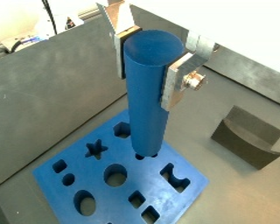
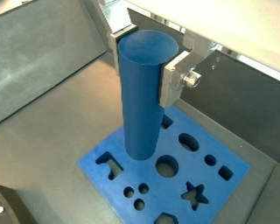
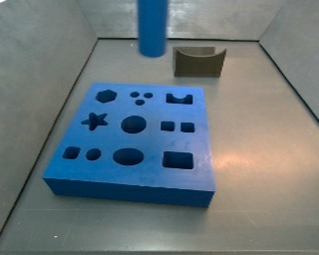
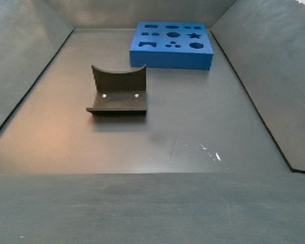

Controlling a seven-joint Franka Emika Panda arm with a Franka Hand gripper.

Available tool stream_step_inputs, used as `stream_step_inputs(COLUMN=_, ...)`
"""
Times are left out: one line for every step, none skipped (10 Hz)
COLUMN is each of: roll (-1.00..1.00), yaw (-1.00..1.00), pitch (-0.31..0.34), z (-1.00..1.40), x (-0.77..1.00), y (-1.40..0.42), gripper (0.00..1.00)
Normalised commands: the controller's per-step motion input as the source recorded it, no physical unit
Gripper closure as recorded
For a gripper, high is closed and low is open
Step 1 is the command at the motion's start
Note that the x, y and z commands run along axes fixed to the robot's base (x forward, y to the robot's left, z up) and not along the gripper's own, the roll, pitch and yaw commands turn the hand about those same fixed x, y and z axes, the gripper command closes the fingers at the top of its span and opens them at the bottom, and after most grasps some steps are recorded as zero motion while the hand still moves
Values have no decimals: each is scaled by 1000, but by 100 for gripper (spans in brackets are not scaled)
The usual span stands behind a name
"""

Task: Insert the round object.

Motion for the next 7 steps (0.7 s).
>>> stream_step_inputs(roll=-121, yaw=-6, pitch=-46, z=-969, x=-423, y=0, gripper=100)
stream_step_inputs(roll=-210, yaw=0, pitch=-71, z=-689, x=-326, y=-154, gripper=100)
stream_step_inputs(roll=-261, yaw=-14, pitch=-94, z=-529, x=-297, y=-271, gripper=100)
stream_step_inputs(roll=-164, yaw=0, pitch=-80, z=-700, x=-9, y=-294, gripper=100)
stream_step_inputs(roll=-63, yaw=0, pitch=-17, z=-520, x=231, y=-291, gripper=100)
stream_step_inputs(roll=-69, yaw=0, pitch=-34, z=-431, x=254, y=-246, gripper=100)
stream_step_inputs(roll=-160, yaw=-9, pitch=-87, z=-357, x=111, y=-114, gripper=100)
